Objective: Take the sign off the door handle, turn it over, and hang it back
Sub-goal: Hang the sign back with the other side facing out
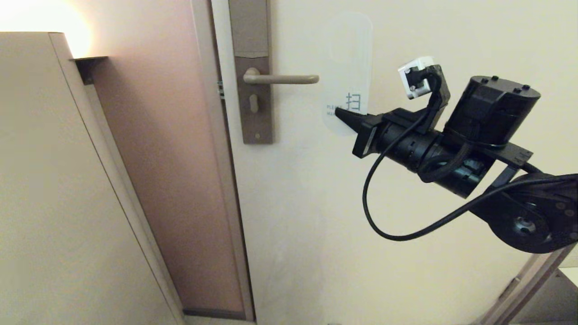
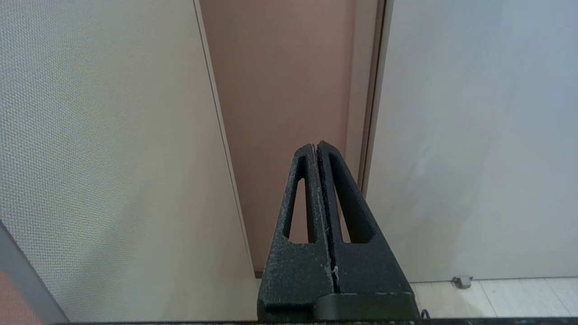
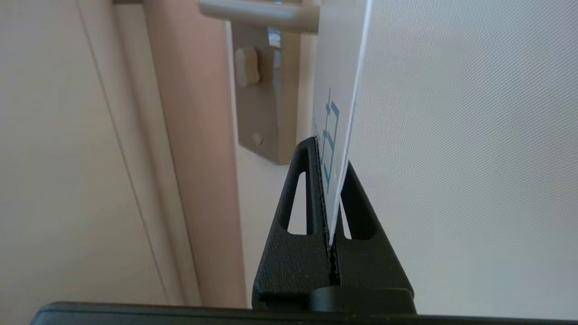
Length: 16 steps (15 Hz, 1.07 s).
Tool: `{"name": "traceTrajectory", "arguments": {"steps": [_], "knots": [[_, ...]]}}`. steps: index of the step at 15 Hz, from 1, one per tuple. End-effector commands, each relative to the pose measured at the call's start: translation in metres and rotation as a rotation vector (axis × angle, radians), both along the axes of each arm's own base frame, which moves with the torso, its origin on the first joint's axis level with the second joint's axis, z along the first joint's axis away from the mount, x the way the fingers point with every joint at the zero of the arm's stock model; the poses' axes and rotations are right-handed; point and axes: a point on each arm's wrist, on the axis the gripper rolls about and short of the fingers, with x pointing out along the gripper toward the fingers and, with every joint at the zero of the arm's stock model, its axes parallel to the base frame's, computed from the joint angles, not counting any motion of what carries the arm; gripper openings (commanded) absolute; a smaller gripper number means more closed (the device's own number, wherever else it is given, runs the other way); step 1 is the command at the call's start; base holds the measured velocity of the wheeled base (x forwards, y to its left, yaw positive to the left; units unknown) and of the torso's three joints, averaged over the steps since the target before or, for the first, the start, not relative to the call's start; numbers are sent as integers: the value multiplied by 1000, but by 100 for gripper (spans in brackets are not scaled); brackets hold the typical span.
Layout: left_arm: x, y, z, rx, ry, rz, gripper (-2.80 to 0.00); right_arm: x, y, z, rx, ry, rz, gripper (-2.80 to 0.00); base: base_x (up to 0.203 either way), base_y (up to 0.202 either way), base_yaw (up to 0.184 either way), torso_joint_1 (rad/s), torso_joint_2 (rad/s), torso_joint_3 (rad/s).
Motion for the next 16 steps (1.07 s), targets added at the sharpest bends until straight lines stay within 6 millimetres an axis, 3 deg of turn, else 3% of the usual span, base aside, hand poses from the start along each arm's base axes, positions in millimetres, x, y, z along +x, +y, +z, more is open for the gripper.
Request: {"name": "traceTrajectory", "arguments": {"steps": [1, 16], "knots": [[0, 0, 0, 0, 1, 1, -280, 9, 5, -9, -9, 16, 0, -280, 0, 0, 0, 0, 0, 0], [0, 0, 0, 0, 1, 1, -280, 38, 1, -38, -18, 30, -53, -280, 0, 0, 0, 0, 0, 0]]}}
